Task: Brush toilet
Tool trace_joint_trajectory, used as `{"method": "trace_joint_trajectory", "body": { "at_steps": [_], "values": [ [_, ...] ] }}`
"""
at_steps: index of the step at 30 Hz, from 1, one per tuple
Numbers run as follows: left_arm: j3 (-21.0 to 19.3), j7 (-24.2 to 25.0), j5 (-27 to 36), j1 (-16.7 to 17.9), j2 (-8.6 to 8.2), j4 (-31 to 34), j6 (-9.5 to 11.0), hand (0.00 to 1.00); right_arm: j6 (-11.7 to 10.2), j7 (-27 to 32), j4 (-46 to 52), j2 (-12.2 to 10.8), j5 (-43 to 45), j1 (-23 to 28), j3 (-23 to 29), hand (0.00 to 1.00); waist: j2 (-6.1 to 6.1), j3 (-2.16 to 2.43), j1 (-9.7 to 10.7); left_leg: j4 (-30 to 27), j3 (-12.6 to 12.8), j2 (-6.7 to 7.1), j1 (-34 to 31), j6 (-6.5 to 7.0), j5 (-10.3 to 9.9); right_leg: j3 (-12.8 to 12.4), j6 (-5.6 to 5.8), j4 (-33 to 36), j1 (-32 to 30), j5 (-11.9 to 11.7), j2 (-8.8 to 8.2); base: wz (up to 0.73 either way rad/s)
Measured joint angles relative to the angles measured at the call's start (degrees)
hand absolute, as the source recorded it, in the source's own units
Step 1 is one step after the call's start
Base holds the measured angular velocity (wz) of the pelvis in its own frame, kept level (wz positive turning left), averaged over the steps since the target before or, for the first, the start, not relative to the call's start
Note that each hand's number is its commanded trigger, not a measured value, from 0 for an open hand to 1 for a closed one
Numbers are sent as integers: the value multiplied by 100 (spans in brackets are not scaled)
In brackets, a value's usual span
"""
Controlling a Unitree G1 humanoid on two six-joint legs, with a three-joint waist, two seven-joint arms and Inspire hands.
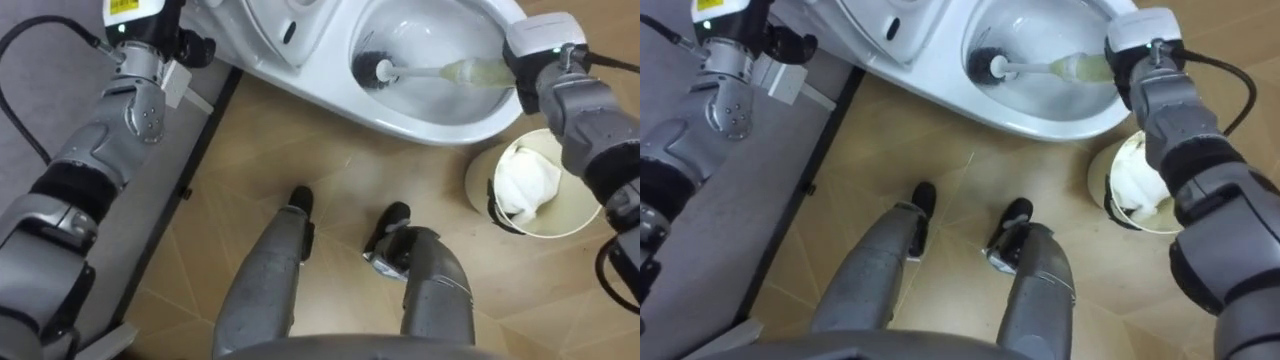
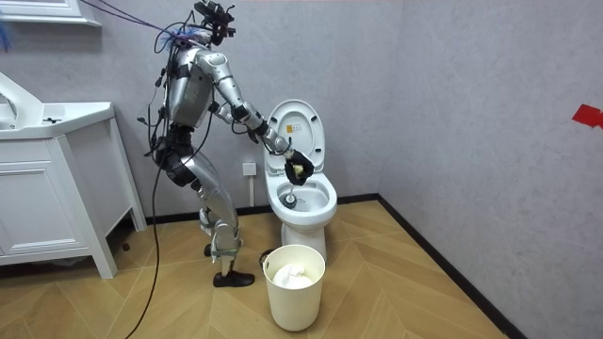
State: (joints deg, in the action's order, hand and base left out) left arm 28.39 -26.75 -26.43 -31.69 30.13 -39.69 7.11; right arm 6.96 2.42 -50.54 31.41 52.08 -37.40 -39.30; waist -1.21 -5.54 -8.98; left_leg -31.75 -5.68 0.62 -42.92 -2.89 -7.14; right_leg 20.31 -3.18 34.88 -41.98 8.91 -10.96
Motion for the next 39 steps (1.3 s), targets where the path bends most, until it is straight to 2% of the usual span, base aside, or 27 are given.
{"method": "trace_joint_trajectory", "body": {
  "at_steps": [5, 7, 9, 10, 13, 15, 18, 20, 21, 24, 28, 30, 34, 37, 39],
  "values": [
    [8, 39, 1, 39, 105, 36, 131, 0, 2, -4, 81, 55, -34, 39, -1, 100, -19, 12, -8, 65, -6, 1, 17, 13, 36, 4, -57, -24, 5, -35, 4, 1],
    [-6, 68, -10, 46, 105, 53, 156, 0, 2, -8, 78, 60, -52, 35, 10, 100, -49, 33, -21, 100, -4, 4, 20, 16, 54, 0, -61, -37, 5, -38, -1, 0],
    [10, 133, -4, 42, 86, 56, 160, 0, 0, 0, -112, 56, -478, 10, -73, 100, -103, 67, -64, 135, 13, 8, 64, 20, 56, -19, -73, -40, 27, -52, -9, 0],
    [9, 162, -4, 43, 82, 65, 156, 0, -2, 3, -231, 57, -641, -7, -73, 100, -105, 68, -70, 142, 11, 8, 77, 22, 57, -14, -72, -49, 46, -59, -9, 0],
    [11, 296, -7, 49, 78, 126, 122, 0, -51, -5, -849, -33, -1724, -77, -61, 100, -111, 68, -53, 243, 8, 34, 165, 38, 91, -26, -47, -115, 106, -81, -14, 0],
    [11, 335, 0, 58, 10, 243, -49, 0, -106, -11, -1247, -90, -2910, -79, 34, 100, -111, 68, -54, 274, 8, 88, 179, 63, 117, -8, -34, -61, 98, -70, -96, 9],
    [-6, 370, -7, 42, -84, 286, -192, 0, -107, -10, -1574, -245, -3874, -90, 331, 100, -108, 66, 27, 299, 16, 146, 195, 90, 148, -18, -8, -1, 87, -50, -172, 10],
    [-8, 371, -12, 11, -177, 288, -338, 0, -105, 13, -1725, -338, -5002, -84, 614, 100, -101, 62, 86, 287, 18, 193, 198, 115, 164, -38, 24, 33, 85, -33, -215, 6],
    [-8, 371, -16, 8, -192, 288, -377, 0, -103, 24, -1753, -355, -5251, -84, 666, 100, -104, 60, 90, 280, 32, 197, 202, 119, 163, -59, 34, 37, 82, -35, -217, -4],
    [-1, 423, 0, -19, -223, 316, -548, 0, -57, 4, -1889, -428, -6304, -65, 688, 100, -85, 50, 168, 207, 67, 226, 174, 135, 138, -152, 132, 83, 49, -13, -225, -3],
    [15, 424, -1, -118, -254, 306, -641, 0, -57, 1, -2013, -465, -6862, -71, 699, 100, -45, 45, 221, 198, 79, 245, 77, 143, 191, -170, 138, 106, -44, -50, -244, 6],
    [15, 430, -6, -136, -264, 336, -699, 0, -46, 0, -2083, -471, -7020, -70, 995, 100, -4, 40, 313, 199, 111, 333, 18, 198, 230, -191, 167, 247, -152, -13, -374, 16],
    [-6, 443, -57, -129, -269, 434, -823, 0, 10, 10, -2084, -471, -7198, -69, 1136, 100, 9, 46, 367, 78, 180, 396, -96, 225, 231, -269, 194, 420, -309, 26, -470, 4],
    [-2, 458, -136, -131, -278, 461, -887, 0, 20, 43, -2134, -471, -7221, -72, 1171, 100, 21, 48, 395, 5, 181, 397, -132, 248, 215, -268, 218, 397, -299, -13, -460, 0],
    [-16, 498, -226, -118, -280, 455, -887, 0, 19, 74, -2198, -468, -6925, -73, 1372, 100, 22, 48, 399, -11, 226, 408, -129, 279, 209, -306, 243, 389, -307, -45, -479, -5]
  ]
}}
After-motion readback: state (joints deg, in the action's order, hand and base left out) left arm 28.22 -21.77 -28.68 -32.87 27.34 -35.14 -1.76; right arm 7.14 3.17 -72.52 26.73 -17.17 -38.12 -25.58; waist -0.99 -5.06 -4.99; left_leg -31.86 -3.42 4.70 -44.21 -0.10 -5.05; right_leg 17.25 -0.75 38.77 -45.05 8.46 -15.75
